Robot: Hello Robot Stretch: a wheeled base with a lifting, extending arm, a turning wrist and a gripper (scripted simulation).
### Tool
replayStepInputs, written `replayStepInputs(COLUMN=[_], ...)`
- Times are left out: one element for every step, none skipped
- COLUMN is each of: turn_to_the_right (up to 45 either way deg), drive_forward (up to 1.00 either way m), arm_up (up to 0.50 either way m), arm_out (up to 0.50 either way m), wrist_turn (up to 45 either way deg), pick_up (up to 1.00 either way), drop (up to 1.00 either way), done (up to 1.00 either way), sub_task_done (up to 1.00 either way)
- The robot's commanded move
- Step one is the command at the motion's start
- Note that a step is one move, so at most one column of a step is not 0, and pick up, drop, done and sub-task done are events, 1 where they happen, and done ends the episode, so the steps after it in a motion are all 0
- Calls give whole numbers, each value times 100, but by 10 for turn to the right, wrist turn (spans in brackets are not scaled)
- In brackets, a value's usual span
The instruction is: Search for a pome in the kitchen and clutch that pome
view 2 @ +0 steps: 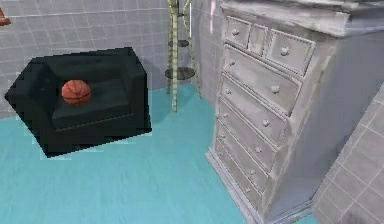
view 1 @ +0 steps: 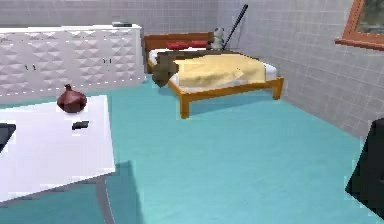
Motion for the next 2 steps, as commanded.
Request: replayStepInputs(turn_to_the_right=[120, 0], drive_forward=[0, 75], arm_up=[0, 0], arm_out=[0, 0], wrist_turn=[0, 0], pick_up=[0, 0], drop=[0, 0], done=[0, 0], sub_task_done=[0, 0])
